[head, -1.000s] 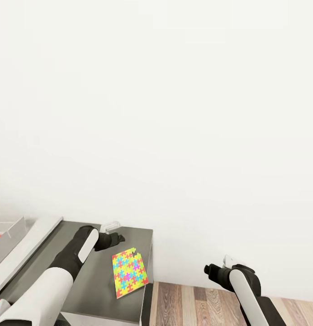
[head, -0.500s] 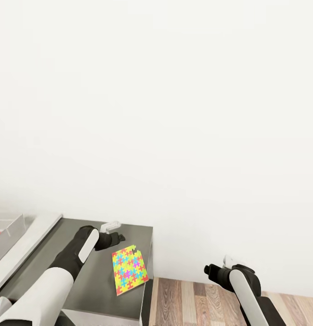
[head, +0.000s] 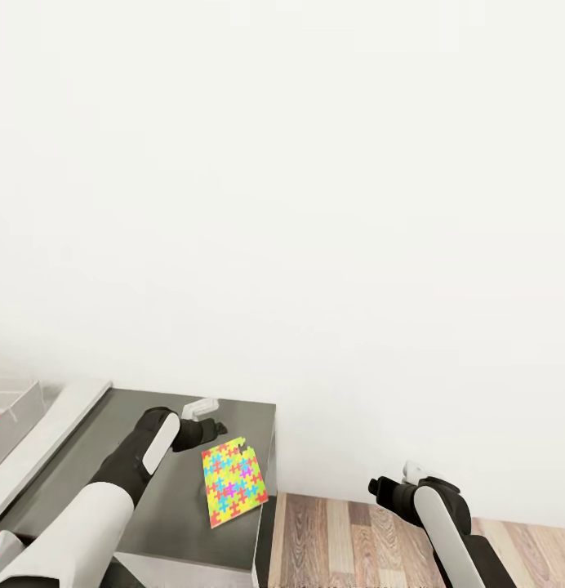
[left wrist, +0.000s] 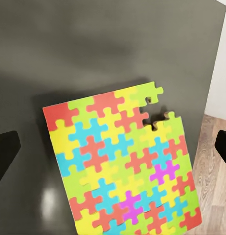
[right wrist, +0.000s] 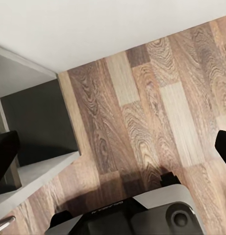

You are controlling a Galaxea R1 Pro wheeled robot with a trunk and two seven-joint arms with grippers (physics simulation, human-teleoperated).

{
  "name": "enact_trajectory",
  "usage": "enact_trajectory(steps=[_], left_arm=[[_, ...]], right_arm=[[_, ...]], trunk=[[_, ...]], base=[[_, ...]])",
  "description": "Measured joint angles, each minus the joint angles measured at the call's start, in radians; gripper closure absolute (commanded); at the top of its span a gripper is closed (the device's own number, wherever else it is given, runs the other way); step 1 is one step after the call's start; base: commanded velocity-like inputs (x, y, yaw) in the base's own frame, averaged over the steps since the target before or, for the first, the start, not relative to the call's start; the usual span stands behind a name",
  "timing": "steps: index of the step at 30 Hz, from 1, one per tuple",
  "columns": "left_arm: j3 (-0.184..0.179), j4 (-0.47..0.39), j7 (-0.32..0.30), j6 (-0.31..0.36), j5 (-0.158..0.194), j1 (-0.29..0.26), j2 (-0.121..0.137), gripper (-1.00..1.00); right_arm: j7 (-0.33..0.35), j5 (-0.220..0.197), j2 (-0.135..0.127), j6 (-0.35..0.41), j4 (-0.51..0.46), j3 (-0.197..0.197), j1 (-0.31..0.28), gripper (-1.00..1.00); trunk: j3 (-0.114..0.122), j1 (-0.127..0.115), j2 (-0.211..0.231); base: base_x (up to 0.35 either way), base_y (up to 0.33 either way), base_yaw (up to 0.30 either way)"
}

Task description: Put all the toys in the child's room - the three board games (two on the bed and one on the table), the two jigsaw puzzles on the table, and the tennis ball on the table - inside the toy box on the table in the child's room.

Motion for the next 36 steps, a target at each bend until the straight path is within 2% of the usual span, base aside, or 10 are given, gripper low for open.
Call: enact_trajectory(steps=[4,8,16,36], left_arm=[[0.0,0.02,-0.001,0.0,-0.001,0.0,-0.016,-1.0],[-0.001,0.049,-0.001,-0.004,-0.002,0.0,-0.02,-1.0],[-0.001,0.066,-0.002,-0.036,-0.002,0.0,-0.024,-1.0],[-0.002,0.067,-0.002,-0.041,-0.001,0.0,-0.031,-1.0]], right_arm=[[0.0,0.0,0.0,0.0,0.0,-0.001,0.0,-1.0],[0.0,0.0,0.0,0.0,0.0,-0.001,0.0,-1.0],[0.0,0.0,-0.004,0.0,0.0,-0.001,0.0,-1.0],[0.0,0.001,0.0,-0.001,-0.003,-0.002,0.0,-1.0]], trunk=[[-0.007,0.0,0.0],[-0.013,0.0,0.0],[-0.026,0.0,0.0],[-0.059,0.0,0.0]], base=[[0.0,0.0,0.0],[0.0,0.0,0.0],[0.0,0.0,0.0],[0.0,0.0,0.0]])
